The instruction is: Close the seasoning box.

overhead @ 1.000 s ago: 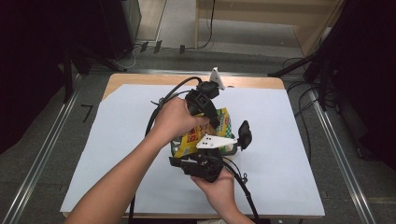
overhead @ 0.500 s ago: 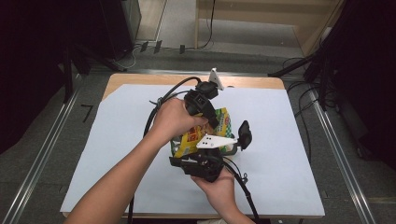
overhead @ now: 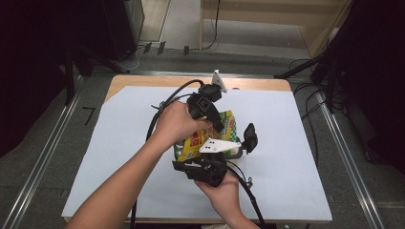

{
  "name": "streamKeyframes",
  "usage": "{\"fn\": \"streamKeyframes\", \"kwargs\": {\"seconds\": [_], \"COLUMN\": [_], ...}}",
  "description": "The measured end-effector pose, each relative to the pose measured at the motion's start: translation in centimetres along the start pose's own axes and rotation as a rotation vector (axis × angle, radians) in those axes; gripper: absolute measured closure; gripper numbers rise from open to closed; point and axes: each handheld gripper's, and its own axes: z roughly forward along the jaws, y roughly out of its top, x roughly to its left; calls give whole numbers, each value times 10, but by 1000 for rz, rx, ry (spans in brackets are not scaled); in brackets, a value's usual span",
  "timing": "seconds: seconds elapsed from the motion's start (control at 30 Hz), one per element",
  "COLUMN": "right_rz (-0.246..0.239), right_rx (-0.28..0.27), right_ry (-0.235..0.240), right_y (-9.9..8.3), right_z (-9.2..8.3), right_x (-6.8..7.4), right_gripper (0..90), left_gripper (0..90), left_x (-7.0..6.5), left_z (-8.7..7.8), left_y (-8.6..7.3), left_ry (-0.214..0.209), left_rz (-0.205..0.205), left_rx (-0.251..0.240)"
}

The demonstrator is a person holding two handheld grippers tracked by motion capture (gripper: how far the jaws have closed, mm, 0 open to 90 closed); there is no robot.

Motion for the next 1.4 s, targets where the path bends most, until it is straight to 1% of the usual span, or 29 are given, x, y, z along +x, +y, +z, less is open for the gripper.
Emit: {"fn": "streamKeyframes", "kwargs": {"seconds": [0.13, 0.3, 0.57, 0.67, 0.73, 0.9, 1.07, 1.17, 1.4], "right_rz": [0, -5, -17, -18, -17, -22, -28, -33, -27], "right_rx": [-1, 3, 6, 9, 14, 15, 19, 23, 28], "right_ry": [5, 7, 7, 11, 21, 16, 22, 28, 24], "right_y": [1, 1, 3, 4, 4, 4, 6, 6, 6], "right_z": [0, 0, 2, 3, 4, 6, 7, 8, 9], "right_x": [-1, -1, -2, -3, -4, -4, -3, -2, -3], "right_gripper": [687, 687, 688, 689, 690, 690, 690, 689, 690], "left_gripper": [778, 792, 808, 808, 807, 806, 805, 804, 801], "left_x": [0, 1, 2, 2, 3, 4, 6, 7, 6], "left_z": [-1, -1, -4, -5, -5, -7, -9, -10, -10], "left_y": [0, -1, -3, -4, -4, -5, -8, -9, -9], "left_ry": [3, 2, 13, 17, 17, 22, 18, 21, 26], "left_rz": [-1, -1, 5, 5, 5, 6, -1, -1, 2], "left_rx": [-9, -23, -40, -39, -42, -49, -58, -51, -56]}}
